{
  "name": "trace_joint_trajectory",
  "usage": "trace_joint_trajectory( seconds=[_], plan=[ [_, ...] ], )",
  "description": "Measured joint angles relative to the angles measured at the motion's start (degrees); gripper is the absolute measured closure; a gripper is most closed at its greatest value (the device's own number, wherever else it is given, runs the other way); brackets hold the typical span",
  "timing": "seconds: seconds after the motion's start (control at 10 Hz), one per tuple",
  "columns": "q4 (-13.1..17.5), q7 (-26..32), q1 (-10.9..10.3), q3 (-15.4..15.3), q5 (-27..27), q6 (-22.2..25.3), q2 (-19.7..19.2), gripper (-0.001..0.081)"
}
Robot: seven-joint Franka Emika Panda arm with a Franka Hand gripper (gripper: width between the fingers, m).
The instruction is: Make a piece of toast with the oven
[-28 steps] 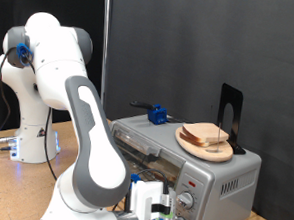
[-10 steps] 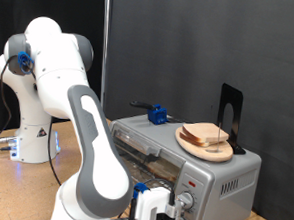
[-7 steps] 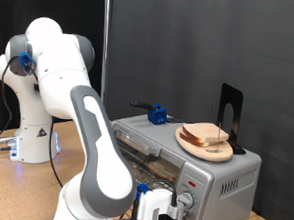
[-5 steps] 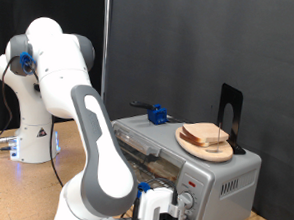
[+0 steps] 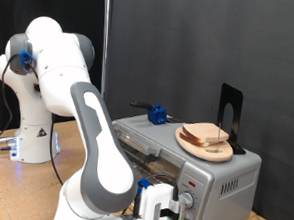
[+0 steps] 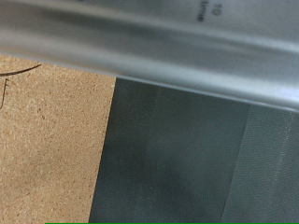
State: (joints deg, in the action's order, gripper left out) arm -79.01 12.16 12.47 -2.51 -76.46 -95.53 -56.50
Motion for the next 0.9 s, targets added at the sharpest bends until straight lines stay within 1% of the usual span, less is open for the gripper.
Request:
trace_joint_trajectory(
  seconds=[0.2, 0.3, 0.7, 0.9],
  plan=[
    [-0.02, 0.73, 0.0, 0.0, -0.04, -0.03, 0.02, 0.0704],
    [-0.28, 3.14, -0.03, -0.01, -0.22, -0.3, 0.2, 0.0704],
    [-4.11, 17.08, -0.38, -0.08, -1.66, -3.66, 2.95, 0.0704],
    [-5.48, 21.99, -0.5, -0.1, -2.52, -4.92, 3.84, 0.0697]
  ],
)
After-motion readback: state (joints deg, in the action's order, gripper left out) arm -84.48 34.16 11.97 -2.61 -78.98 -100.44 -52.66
